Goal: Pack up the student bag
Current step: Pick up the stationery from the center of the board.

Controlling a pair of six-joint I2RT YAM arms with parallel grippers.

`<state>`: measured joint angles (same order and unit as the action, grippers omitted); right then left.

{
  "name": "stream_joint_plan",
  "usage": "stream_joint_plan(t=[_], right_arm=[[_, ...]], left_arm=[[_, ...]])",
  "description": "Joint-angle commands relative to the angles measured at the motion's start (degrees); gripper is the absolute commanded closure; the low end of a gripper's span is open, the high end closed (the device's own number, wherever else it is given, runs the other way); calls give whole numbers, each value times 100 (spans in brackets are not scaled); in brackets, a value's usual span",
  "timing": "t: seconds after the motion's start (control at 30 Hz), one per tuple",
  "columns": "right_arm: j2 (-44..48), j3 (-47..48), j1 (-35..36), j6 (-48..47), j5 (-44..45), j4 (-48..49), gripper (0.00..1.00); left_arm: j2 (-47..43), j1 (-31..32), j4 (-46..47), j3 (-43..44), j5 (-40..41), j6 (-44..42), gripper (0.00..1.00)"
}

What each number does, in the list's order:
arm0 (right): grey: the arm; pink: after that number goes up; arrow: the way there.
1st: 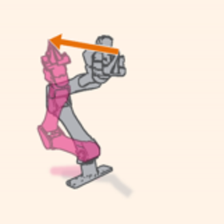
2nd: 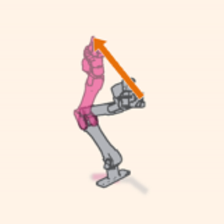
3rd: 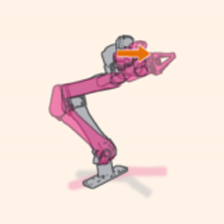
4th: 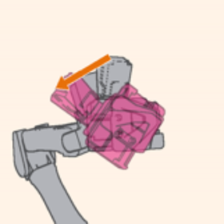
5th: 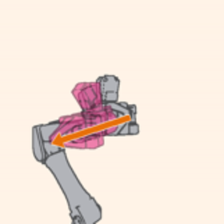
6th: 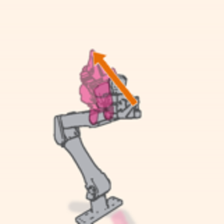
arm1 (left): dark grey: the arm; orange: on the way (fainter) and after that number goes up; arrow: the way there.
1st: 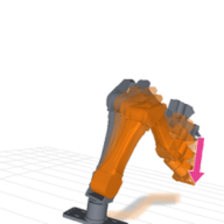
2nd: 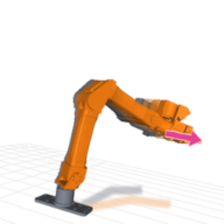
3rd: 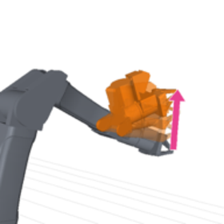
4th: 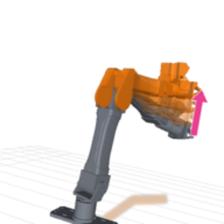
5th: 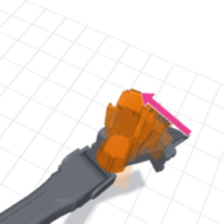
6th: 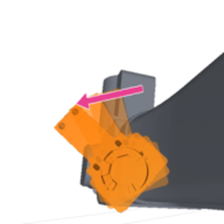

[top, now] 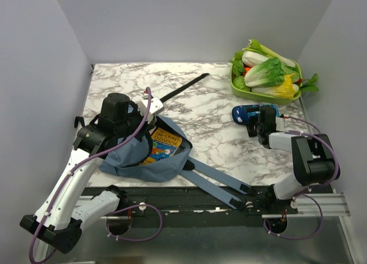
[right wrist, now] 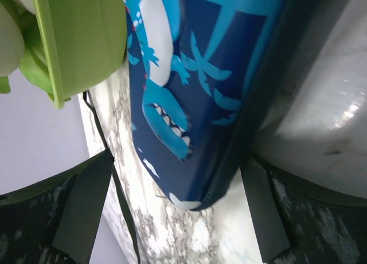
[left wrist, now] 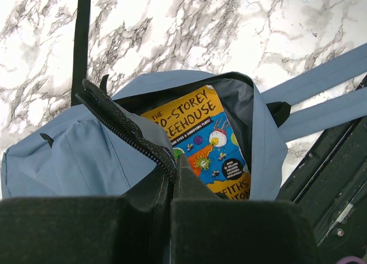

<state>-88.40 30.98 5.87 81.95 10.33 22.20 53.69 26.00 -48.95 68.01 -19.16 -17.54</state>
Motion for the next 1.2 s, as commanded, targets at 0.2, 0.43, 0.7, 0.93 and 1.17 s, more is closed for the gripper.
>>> stream_joint_plan(t=[0.2,0.43,0.7,0.93,1.17], right_arm=[[-713,848,-24,40,453,-611,3],[-644,1182,-42,-56,593,-1340,12],[-73,1208,-68,-653,777,-1709,47],[341,1524,-103,-1365,1182,-1929,66],[718,1429,-60,-1902,210,-1895,78]], left_arm=[[-34,46,386,116,-159,-56,100],[-87,46,360,143,-97,-65,100],[-131,46,368,116,-150,-30,100],[-184,46,377,63,-185,40,100],[-210,46,386,55,-167,31,100]])
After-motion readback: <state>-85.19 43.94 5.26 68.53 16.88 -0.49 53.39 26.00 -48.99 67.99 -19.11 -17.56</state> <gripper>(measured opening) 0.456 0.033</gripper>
